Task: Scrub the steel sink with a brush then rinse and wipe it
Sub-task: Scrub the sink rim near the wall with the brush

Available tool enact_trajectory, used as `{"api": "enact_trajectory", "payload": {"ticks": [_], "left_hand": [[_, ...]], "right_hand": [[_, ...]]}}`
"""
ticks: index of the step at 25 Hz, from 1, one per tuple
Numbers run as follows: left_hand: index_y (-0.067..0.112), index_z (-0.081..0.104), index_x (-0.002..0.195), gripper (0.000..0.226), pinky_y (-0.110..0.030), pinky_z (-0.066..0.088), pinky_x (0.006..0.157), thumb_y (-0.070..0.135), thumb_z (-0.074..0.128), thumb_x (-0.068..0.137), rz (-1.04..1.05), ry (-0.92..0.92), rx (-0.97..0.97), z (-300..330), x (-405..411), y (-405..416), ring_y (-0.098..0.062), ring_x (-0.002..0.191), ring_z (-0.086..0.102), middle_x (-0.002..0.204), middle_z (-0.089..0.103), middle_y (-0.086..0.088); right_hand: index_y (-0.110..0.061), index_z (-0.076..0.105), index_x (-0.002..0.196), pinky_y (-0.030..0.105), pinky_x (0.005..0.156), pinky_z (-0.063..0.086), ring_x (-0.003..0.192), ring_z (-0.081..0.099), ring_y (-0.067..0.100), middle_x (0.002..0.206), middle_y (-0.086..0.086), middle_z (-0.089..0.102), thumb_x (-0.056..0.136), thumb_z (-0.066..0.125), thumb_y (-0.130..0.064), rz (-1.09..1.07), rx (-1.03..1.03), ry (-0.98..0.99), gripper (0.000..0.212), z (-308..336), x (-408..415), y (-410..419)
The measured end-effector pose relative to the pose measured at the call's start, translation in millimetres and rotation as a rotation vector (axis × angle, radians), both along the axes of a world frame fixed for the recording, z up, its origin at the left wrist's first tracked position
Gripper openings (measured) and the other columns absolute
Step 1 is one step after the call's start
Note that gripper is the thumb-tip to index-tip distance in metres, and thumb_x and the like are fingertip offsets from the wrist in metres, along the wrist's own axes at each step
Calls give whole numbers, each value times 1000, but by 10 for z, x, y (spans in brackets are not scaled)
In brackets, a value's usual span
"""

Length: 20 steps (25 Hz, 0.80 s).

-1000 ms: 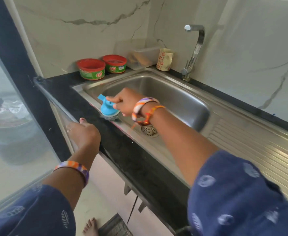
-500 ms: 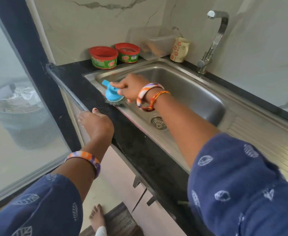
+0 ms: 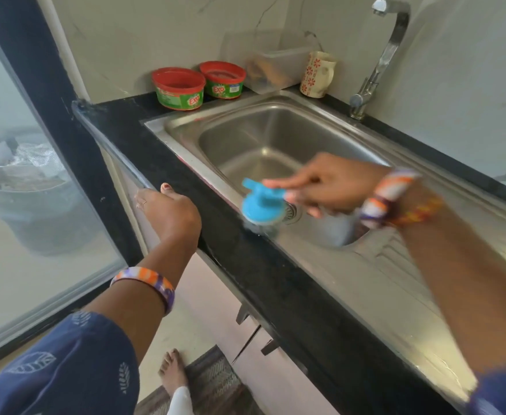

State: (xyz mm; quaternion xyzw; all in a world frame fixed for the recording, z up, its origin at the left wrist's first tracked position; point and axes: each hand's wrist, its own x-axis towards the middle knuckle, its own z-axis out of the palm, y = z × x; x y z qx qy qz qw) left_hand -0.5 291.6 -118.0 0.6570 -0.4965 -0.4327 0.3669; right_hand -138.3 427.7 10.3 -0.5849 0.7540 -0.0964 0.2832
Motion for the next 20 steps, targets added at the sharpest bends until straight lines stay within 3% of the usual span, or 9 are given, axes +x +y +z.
{"api": "enact_trajectory", "payload": {"ticks": [3,5,9,11,14,17,20], "left_hand": [[0,26,144,49,-38,26,116,25,31,102,-3,-24,-19,-7,13,-2,-29,141,28,152,29,-14],[-1,26,144,49,-38,25,117,24,31,102,5,-28,-36,-11,8,-9,-30,141,28,152,29,-15],[1,24,145,49,-36,26,116,24,30,102,-8,-18,-49,-23,7,-9,-29,141,29,153,28,-12],[1,25,145,49,-37,27,116,25,30,102,-14,-22,-53,-34,13,-14,-29,141,29,153,28,-12],[0,30,142,48,-39,28,115,27,31,102,-1,-34,-51,-87,15,-65,-30,138,33,150,33,-14],[0,31,141,49,-41,29,115,29,31,101,16,-46,-19,-102,5,-97,-30,138,33,149,34,-14],[0,27,144,49,-39,28,115,27,30,102,10,-71,-28,-93,-16,-91,-30,140,30,152,30,-13]], "right_hand": [[-22,51,134,9,33,31,28,38,1,44,-7,52,97,48,-16,-57,-117,13,38,-117,245,-785],[-18,53,133,9,30,30,22,35,1,37,-10,50,96,48,-12,-70,-109,-4,37,-74,290,-880],[-35,57,124,19,41,34,42,40,11,49,-1,52,94,53,-21,-31,82,-38,34,87,-16,60],[-47,56,118,17,41,35,41,42,6,50,0,54,86,60,-35,-99,258,-146,34,190,-217,755],[-50,59,116,14,36,30,36,36,3,53,1,55,55,69,-68,-319,376,-403,65,188,-317,1406],[-36,52,130,13,36,30,36,36,2,52,-2,51,86,57,-38,-322,13,-265,45,-139,-336,1078],[-23,48,136,13,37,32,36,40,0,56,1,48,97,49,-17,-290,-177,-248,40,-431,-175,68]]}}
